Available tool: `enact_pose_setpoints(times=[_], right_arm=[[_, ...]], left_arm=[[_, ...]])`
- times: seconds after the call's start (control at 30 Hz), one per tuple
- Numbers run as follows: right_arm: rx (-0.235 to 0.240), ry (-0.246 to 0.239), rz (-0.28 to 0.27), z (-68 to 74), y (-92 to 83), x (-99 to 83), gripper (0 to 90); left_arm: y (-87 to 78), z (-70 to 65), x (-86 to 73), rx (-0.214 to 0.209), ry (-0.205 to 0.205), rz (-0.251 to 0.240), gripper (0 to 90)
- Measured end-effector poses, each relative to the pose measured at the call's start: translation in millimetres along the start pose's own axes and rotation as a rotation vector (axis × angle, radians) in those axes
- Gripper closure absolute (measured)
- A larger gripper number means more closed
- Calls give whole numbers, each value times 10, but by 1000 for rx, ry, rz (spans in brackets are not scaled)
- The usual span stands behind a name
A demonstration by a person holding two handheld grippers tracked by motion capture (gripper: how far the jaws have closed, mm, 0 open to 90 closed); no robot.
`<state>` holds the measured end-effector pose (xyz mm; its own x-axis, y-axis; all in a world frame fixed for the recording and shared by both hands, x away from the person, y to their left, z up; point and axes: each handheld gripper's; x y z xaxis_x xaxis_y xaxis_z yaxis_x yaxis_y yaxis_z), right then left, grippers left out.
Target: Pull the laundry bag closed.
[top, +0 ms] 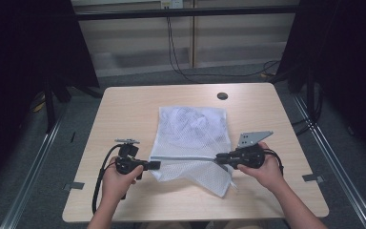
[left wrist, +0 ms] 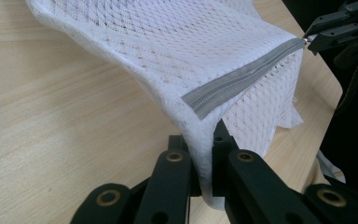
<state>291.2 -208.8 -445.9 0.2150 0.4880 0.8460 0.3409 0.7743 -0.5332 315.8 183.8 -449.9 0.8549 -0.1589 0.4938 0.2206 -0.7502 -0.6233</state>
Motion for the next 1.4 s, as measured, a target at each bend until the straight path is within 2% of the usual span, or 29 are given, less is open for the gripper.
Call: enact_pose_setpoints(times=[0.13,0.47,0.6,0.9,1.4], right_arm=[[-4,1,-7,-1,-20,-20,819],[-4,3,-5,0,-47,-37,820],[-1,1,-4,6,-53,-46,820],[-18,7,0,-6,-110,-86,819],[-16,8,-2,-5,-162,-137,820]], left_arm=[[-14,5,-5,-5,-9,0,893],[1,8,3,-6,-3,3,893],[2,8,3,5,4,5,893],[-1,18,2,3,1,5,892],[-20,19,0,8,4,1,892]])
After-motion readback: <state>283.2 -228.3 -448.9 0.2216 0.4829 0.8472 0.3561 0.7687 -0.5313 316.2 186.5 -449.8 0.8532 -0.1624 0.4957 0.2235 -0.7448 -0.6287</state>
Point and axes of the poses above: each handheld gripper's, and its own axes: y roughly forward along the jaws, x roughly out of its top, z roughly to its left, and after that the axes turned 9 degrees about -y, right-handed
